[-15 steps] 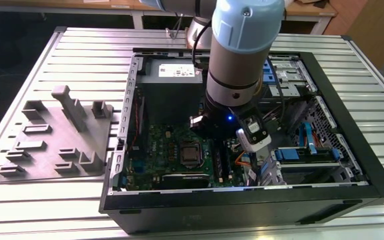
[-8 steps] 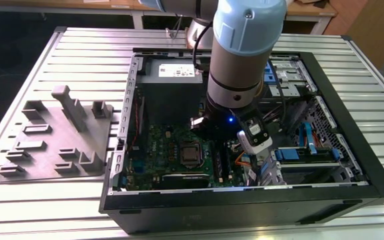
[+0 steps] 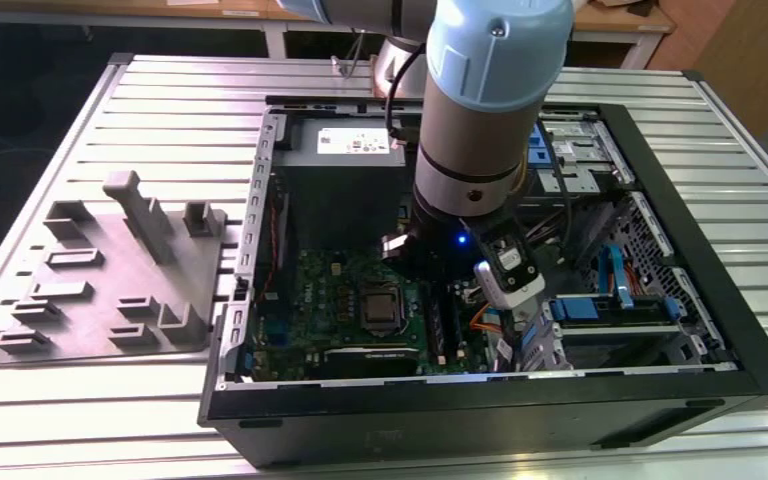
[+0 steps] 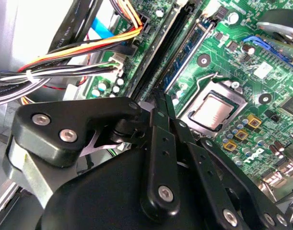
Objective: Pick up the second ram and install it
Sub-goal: 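Insert the second ram into the second slot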
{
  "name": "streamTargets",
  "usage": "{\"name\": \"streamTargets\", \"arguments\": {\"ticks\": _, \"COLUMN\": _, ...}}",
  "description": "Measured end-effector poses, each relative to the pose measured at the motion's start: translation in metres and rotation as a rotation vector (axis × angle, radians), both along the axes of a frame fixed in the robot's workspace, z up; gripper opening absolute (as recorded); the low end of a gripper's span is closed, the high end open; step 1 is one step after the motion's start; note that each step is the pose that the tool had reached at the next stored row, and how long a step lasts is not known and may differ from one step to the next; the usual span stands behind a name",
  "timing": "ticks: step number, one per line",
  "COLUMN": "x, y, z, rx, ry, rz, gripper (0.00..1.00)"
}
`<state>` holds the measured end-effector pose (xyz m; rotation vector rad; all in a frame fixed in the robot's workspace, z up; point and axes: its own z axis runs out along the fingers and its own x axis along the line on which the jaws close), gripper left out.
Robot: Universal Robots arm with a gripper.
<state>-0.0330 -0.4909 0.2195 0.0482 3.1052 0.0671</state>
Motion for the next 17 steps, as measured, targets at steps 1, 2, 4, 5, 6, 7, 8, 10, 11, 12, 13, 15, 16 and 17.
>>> {"name": "streamTargets", "arguments": {"ticks": 1, "x": 0.0000, "y": 0.0000, "z": 0.0000, "rx": 0.0000, "ry": 0.0000, "rz": 0.000, "gripper": 0.11}}
{"name": "streamTargets", "arguments": {"ticks": 2, "x": 0.0000, "y": 0.0000, "z": 0.0000, "rx": 0.0000, "ry": 0.0000, "rz": 0.000, "gripper": 0.11}}
{"name": "streamTargets", "arguments": {"ticks": 4, "x": 0.0001, "y": 0.0000, "z": 0.0000, "rx": 0.0000, "ry": 0.0000, "rz": 0.000, "gripper": 0.11}}
{"name": "streamTargets", "arguments": {"ticks": 5, "x": 0.0001, "y": 0.0000, "z": 0.0000, "rx": 0.0001, "ry": 0.0000, "rz": 0.000, "gripper": 0.11}}
{"name": "streamTargets", "arguments": {"ticks": 6, "x": 0.0001, "y": -0.0002, "z": 0.0000, "rx": 0.0019, "ry": 0.0000, "rz": 0.000, "gripper": 0.11}}
{"name": "streamTargets", "arguments": {"ticks": 7, "x": 0.0001, "y": -0.0005, "z": -0.0001, "rx": 0.0054, "ry": -0.0001, "rz": 0.000, "gripper": 0.11}}
{"name": "streamTargets", "arguments": {"ticks": 8, "x": 0.0001, "y": -0.0009, "z": -0.0001, "rx": 0.0078, "ry": -0.0001, "rz": 0.000, "gripper": 0.11}}
{"name": "streamTargets", "arguments": {"ticks": 10, "x": 0.0001, "y": -0.0016, "z": -0.0003, "rx": 0.0107, "ry": -0.0005, "rz": 0.000, "gripper": 0.11}}
{"name": "streamTargets", "arguments": {"ticks": 11, "x": 0.0001, "y": -0.0019, "z": -0.0006, "rx": 0.0115, "ry": -0.0007, "rz": 0.000, "gripper": 0.11}}
{"name": "streamTargets", "arguments": {"ticks": 12, "x": 0.0001, "y": -0.0022, "z": -0.0008, "rx": 0.0121, "ry": -0.0008, "rz": 0.000, "gripper": 0.11}}
{"name": "streamTargets", "arguments": {"ticks": 13, "x": 0.0001, "y": -0.0026, "z": -0.0011, "rx": 0.0128, "ry": -0.0009, "rz": 0.000, "gripper": 0.11}}
{"name": "streamTargets", "arguments": {"ticks": 15, "x": 0.0000, "y": -0.0028, "z": -0.0013, "rx": 0.0138, "ry": -0.0010, "rz": 0.000, "gripper": 0.11}}
{"name": "streamTargets", "arguments": {"ticks": 16, "x": 0.0001, "y": -0.0030, "z": -0.0014, "rx": 0.0140, "ry": -0.0011, "rz": 0.000, "gripper": 0.11}}
{"name": "streamTargets", "arguments": {"ticks": 17, "x": 0.0001, "y": -0.0030, "z": -0.0014, "rx": 0.0143, "ry": -0.0011, "rz": 0.000, "gripper": 0.11}}
